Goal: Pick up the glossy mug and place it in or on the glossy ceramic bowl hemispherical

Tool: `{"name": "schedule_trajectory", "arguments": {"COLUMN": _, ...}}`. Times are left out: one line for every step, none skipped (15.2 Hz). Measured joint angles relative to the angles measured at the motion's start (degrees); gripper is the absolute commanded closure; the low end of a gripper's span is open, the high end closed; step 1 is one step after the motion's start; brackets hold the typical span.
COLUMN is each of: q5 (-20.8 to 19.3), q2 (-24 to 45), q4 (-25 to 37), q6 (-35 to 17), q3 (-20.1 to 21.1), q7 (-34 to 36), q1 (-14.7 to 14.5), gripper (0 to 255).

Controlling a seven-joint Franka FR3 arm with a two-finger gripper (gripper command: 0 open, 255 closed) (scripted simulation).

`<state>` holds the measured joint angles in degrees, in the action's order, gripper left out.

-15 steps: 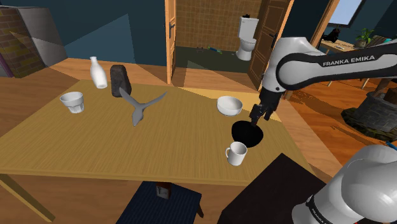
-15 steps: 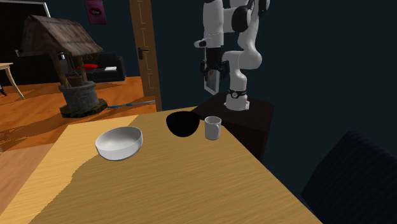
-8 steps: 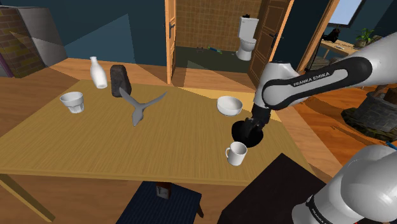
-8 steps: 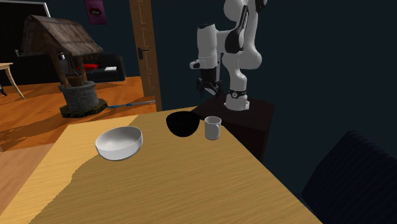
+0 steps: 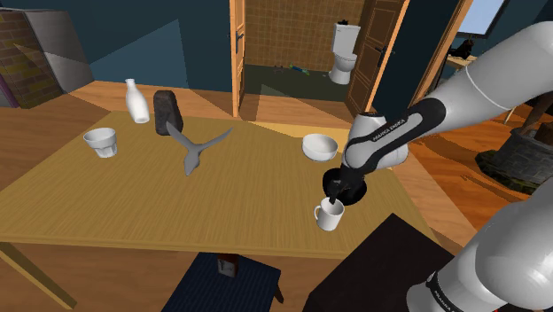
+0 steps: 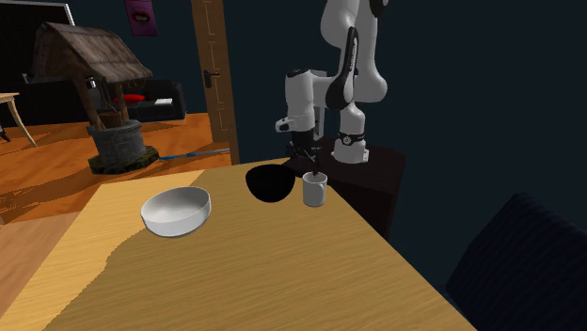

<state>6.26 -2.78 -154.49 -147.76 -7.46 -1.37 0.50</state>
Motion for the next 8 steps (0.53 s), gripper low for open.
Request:
{"name": "schedule_trajectory", "arguments": {"q5": 0.5, "q2": 1.0, "q4": -0.1, "q6": -1.1, "q3": 0.0, "q7": -0.3, "q1": 0.0, "gripper": 0}}
{"name": "schedule_trajectory", "arguments": {"q5": 0.9, "q2": 1.9, "q4": -0.1, "q6": -2.0, "q3": 0.1, "q7": -0.6, "q1": -0.2, "gripper": 0}}
{"name": "schedule_trajectory", "arguments": {"q5": 1.5, "q2": 2.6, "q4": -0.1, "q6": -2.1, "q3": 0.3, "q7": -0.9, "q1": -0.4, "gripper": 0}}
{"name": "schedule_trajectory", "arguments": {"q5": 2.0, "q2": 3.1, "q4": 0.0, "q6": -1.3, "q3": 0.6, "q7": -1.2, "q1": -0.6, "gripper": 0}}
{"name": "schedule_trajectory", "arguments": {"q5": 2.6, "q2": 4.2, "q4": -0.1, "q6": 0.8, "q3": 0.7, "q7": -1.7, "q1": -0.7, "gripper": 0}}
{"name": "schedule_trajectory", "arguments": {"q5": 3.4, "q2": 5.8, "q4": -0.1, "q6": 1.9, "q3": 0.9, "q7": -2.0, "q1": -0.7, "gripper": 0}}
{"name": "schedule_trajectory", "arguments": {"q5": 3.8, "q2": 6.7, "q4": 0.0, "q6": -0.3, "q3": 0.9, "q7": -2.4, "q1": -0.6, "gripper": 0}}
{"name": "schedule_trajectory", "arguments": {"q5": 4.1, "q2": 7.4, "q4": -0.1, "q6": -4.1, "q3": 0.8, "q7": -2.7, "q1": -0.6, "gripper": 0}}
